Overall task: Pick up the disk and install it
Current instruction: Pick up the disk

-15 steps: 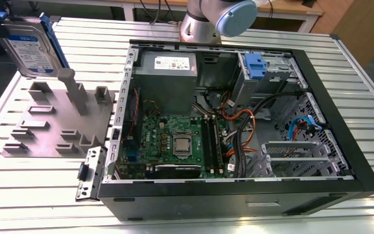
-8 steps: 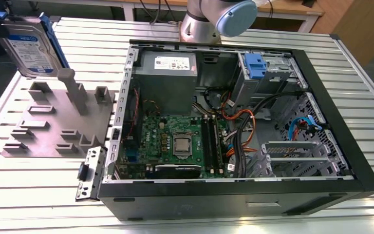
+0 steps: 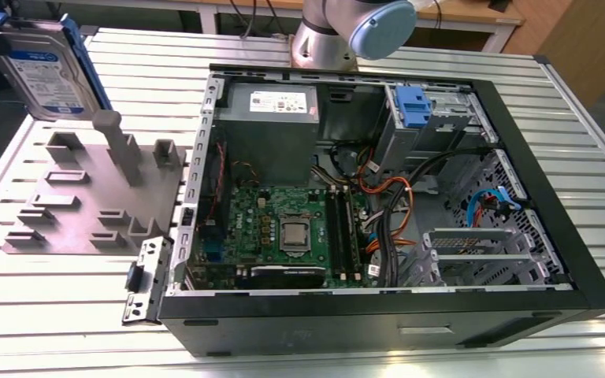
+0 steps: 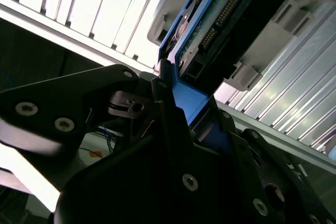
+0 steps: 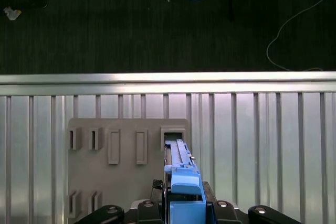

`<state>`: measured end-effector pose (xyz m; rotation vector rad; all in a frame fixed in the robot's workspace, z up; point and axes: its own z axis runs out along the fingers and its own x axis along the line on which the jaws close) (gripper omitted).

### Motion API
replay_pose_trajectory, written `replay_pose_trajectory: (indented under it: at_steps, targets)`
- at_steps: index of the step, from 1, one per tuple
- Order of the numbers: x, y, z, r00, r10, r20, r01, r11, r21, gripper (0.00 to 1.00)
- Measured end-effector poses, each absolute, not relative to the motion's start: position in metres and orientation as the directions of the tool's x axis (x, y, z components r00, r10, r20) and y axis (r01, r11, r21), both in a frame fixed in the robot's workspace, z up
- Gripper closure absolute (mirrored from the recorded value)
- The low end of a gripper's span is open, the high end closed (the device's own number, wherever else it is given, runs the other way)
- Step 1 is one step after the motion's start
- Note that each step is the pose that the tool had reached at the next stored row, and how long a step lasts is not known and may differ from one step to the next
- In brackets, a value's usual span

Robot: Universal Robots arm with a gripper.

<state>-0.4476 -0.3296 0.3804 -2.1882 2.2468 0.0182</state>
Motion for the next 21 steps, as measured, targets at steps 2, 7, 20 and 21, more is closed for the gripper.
replay_pose_trajectory:
  at_steps: [2,7,20,21]
  targets:
    - [-0.448,-0.33,0.384,-0.026,-1.0,-0.012,-1.0,0.026,0.005,0.64]
    - [-0.448,-0.33,0.393,-0.026,-1.0,-0.012,-1.0,0.026,0.005,0.64]
    - [-0.448,-0.33,0.408,-0.026,-1.0,-0.011,-1.0,0.026,0.005,0.64]
    - [-0.448,-0.33,0.41,-0.026,-1.0,-0.011,-1.0,0.026,0.005,0.64]
